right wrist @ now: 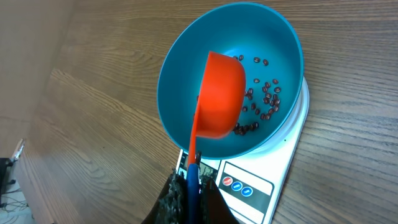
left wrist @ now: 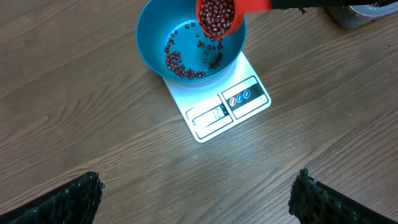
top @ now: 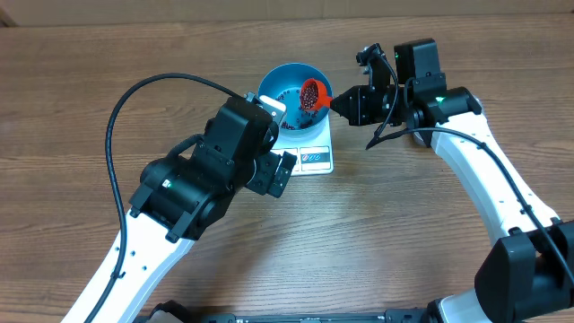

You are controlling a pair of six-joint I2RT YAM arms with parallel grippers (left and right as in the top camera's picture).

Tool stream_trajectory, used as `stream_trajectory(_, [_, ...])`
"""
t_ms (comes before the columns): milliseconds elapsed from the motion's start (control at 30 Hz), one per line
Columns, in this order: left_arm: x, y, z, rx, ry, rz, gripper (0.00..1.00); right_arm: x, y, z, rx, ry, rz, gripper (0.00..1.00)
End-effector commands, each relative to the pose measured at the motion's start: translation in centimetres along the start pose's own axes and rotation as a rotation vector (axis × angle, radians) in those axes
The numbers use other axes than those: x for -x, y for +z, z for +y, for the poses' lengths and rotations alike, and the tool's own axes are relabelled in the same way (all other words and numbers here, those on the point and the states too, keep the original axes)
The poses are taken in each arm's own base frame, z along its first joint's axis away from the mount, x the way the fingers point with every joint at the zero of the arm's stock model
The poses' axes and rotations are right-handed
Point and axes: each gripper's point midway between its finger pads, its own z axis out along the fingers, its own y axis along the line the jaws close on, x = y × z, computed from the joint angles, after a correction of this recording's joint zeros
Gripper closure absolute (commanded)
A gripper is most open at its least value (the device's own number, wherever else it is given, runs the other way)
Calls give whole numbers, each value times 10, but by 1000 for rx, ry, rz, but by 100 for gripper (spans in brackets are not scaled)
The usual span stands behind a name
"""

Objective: Scoop item into bowl and weigh 150g on scale
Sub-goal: 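Tilt the scoop with the right gripper to pour beans into the bowl, then tip the scoop further to empty more beans into the bowl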

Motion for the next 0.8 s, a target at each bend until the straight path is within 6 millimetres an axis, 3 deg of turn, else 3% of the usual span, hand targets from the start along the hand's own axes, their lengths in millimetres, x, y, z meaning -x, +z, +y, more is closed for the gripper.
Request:
stream_trajectory(0, [2, 1, 1, -4, 9, -2, 0, 16, -12, 12, 12, -36, -49, 96])
stream_trajectory(233, [2, 1, 1, -4, 9, -2, 0, 24, -13, 5, -30, 6, -83, 96])
stream_trajectory(400, [2, 1, 1, -4, 9, -2, 0, 25, -11, 33, 102, -131, -82, 96])
stream_trajectory(533, [2, 1, 1, -4, 9, -2, 0, 28, -11, 17, 16, -46, -97, 96])
stream_trajectory(667, [2, 1, 1, -4, 9, -2, 0, 21, -10, 36, 113, -182, -71, 97])
stream_trajectory(767, [2, 1, 1, -4, 10, -2, 1, 22, -10, 32, 84, -168, -74, 96])
